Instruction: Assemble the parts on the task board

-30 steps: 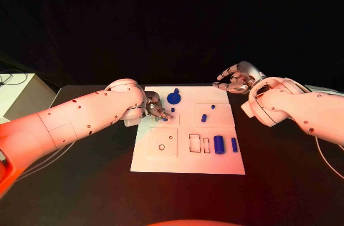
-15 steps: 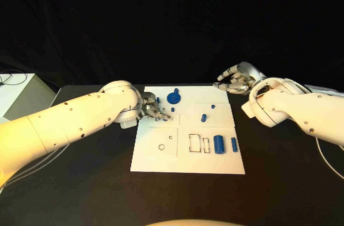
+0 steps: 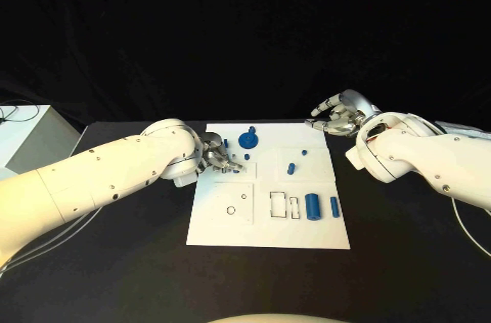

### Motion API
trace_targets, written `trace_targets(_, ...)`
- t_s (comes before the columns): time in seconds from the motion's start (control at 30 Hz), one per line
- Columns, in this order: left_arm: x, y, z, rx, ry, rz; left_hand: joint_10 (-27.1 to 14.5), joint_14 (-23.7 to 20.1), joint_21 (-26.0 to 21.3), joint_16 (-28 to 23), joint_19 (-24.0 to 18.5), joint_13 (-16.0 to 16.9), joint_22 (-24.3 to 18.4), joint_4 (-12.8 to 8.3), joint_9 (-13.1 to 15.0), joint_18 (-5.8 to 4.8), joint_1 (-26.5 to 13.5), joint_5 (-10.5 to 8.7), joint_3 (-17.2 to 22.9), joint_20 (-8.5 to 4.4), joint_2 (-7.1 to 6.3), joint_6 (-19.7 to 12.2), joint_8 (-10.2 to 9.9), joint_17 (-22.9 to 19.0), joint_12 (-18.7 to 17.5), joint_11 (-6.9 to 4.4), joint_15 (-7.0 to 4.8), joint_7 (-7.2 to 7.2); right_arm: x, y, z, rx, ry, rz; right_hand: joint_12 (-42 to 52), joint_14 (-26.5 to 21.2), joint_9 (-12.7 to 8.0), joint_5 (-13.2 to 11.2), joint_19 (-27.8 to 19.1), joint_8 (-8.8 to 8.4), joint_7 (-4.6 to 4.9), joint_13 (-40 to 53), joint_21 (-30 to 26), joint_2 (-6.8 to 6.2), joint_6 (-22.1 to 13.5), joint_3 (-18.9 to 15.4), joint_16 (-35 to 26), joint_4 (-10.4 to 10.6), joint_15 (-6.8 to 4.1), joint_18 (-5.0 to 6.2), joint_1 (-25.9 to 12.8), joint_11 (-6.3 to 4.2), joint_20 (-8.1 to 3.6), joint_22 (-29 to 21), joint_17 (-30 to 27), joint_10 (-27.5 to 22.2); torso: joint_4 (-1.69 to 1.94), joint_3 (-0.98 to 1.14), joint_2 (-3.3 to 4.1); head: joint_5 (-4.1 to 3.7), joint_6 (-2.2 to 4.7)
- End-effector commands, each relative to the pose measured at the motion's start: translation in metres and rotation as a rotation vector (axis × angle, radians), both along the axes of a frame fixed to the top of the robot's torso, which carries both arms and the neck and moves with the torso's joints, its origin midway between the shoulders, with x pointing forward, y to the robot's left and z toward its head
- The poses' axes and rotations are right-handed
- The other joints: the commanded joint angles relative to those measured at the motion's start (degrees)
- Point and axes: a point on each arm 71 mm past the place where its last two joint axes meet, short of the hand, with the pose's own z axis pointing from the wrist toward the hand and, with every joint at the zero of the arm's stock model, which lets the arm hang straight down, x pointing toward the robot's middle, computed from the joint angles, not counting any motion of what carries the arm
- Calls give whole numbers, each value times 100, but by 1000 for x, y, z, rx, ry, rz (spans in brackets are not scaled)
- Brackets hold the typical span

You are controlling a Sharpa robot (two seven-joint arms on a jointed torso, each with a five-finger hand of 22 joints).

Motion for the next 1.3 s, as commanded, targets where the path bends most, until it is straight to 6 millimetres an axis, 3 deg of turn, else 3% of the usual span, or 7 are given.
trace_targets(0.03, -2, -2, -1, -83, -12, 39, -45, 475, -22, -18, -5, -14, -3, 3, -32, 95, 80, -4, 56, 27, -8, -6, -43, 1189, -17, 10, 31, 47, -1, 1, 0, -3, -11, 9, -19, 617, -8, 29, 600, 9, -6, 1066, 13, -1, -38, -35, 24, 7, 16, -82, -58, -1, 4, 1509, 1509, 127, 4, 2, -4, -3, 4)
trace_targets(0.73, -13, -1, -16, -92, -19, 62, -128, 458, -32, -36, -15, -92, -9, 10, -216, 101, 91, -1, 476, 67, -84, 49, -150, 1152, -25, 41, 64, 78, -1, -2, -1, -5, -5, 3, -21, 617, -9, 35, 600, 6, -5, 1064, 13, 5, -45, -37, 24, 4, 16, -82, -57, -1, 4, 1509, 1509, 124, -4, 4, 6, -4, 14)
trace_targets(1.3, -19, -3, -19, -68, 9, 24, -114, 456, -38, -33, -8, -124, 4, -16, -190, 100, 178, 1, 1574, 16, -460, 147, 90, 1144, 31, -35, -1, -6, -1, -3, -2, -8, 2, 1, -21, 617, -9, 35, 600, 6, -5, 1064, 13, 5, -45, -37, 24, 4, 16, -82, -57, -1, 4, 1509, 1509, 124, -4, -2, 7, -3, 6)
